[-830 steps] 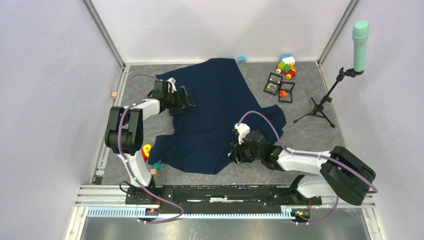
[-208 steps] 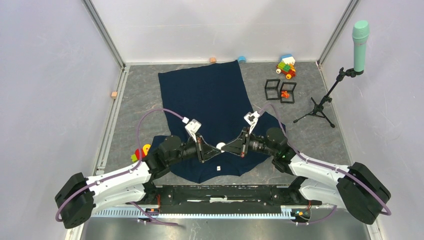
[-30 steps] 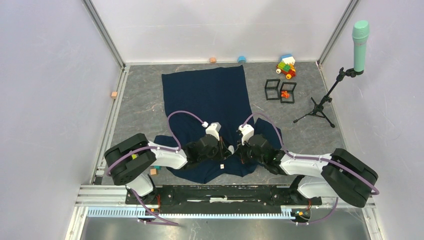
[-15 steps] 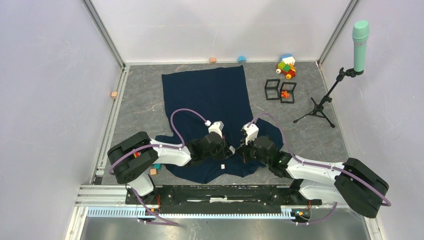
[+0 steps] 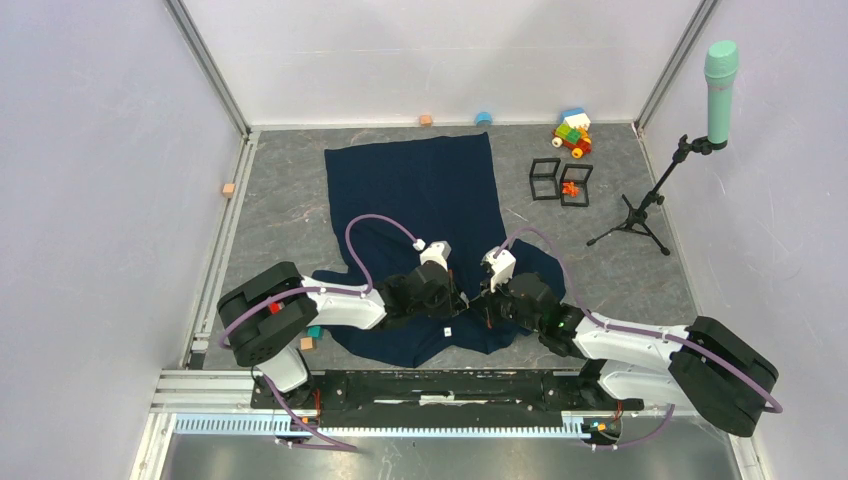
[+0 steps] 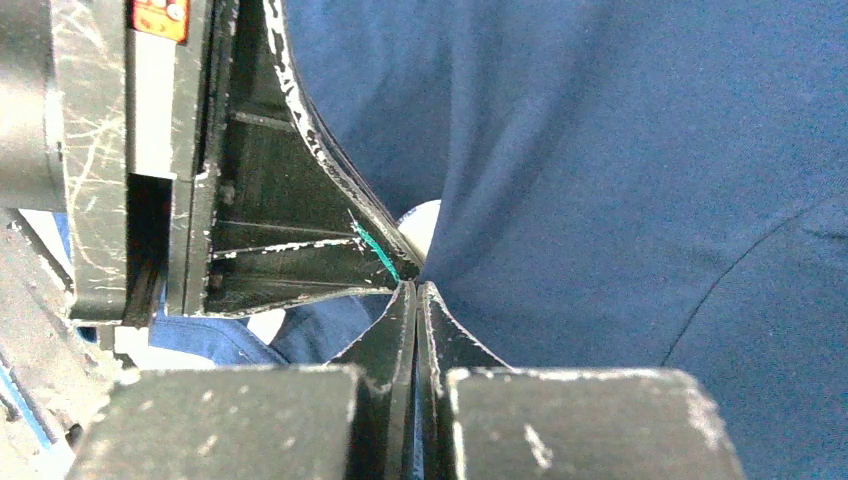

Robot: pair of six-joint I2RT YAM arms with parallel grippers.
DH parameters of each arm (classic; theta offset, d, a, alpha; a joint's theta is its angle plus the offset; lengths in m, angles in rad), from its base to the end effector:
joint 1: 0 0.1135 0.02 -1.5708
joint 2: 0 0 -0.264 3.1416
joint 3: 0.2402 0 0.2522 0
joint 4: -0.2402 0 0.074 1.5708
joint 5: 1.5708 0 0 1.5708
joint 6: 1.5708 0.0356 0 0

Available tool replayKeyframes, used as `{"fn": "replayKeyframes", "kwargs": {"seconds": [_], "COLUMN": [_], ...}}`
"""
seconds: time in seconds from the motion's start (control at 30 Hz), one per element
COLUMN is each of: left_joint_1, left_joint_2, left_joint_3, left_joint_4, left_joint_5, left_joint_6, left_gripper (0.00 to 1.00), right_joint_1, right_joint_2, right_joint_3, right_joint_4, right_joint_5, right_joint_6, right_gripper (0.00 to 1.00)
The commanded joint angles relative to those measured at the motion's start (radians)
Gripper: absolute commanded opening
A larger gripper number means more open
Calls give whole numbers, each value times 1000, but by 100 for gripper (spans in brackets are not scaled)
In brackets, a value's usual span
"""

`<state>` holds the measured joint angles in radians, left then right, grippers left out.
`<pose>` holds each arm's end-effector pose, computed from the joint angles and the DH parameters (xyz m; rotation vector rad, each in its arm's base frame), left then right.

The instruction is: Pin the brooch onto the clothing

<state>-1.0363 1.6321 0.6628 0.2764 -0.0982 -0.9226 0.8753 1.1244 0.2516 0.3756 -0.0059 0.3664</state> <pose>0.1601 -0.2637 0.1391 0.0822 2.4314 -0.8814 0.1317 0.1581 0.1502 -0.5472 2.0889 0.7527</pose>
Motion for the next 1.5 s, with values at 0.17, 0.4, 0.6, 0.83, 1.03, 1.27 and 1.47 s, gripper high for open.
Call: {"fn": "replayKeyframes", "kwargs": {"seconds": [0.17, 0.4, 0.6, 0.83, 1.03, 1.27, 1.47], "left_joint_1": [-11, -13, -12, -12, -12, -12, -12], "left_joint_2": [31, 27, 10, 5, -15, -49, -80], "left_joint_3": [46, 47, 18, -11, -46, -96, -129], "left_joint_4": [-49, -48, -2, 75, 164, 251, 330], "left_joint_5": [-9, -13, -16, 4, 24, 32, 45], "left_joint_6": [13, 13, 7, 5, 18, 33, 63], "left_gripper": [2, 2, 2, 2, 2, 2, 2], "right_joint_1": [14, 15, 14, 15, 14, 14, 13], "right_joint_2": [-43, 7, 71, 136, 184, 188, 177], "right_joint_3": [-5, -9, -46, -63, -56, -59, -51], "right_joint_4": [57, 57, 98, 142, 144, 145, 123], "right_joint_5": [-35, -31, -20, -14, 0, 0, 0], "right_joint_6": [-22, -21, 1, 19, 31, 36, 39], "right_gripper": [0, 0, 0, 0, 0, 0, 0]}}
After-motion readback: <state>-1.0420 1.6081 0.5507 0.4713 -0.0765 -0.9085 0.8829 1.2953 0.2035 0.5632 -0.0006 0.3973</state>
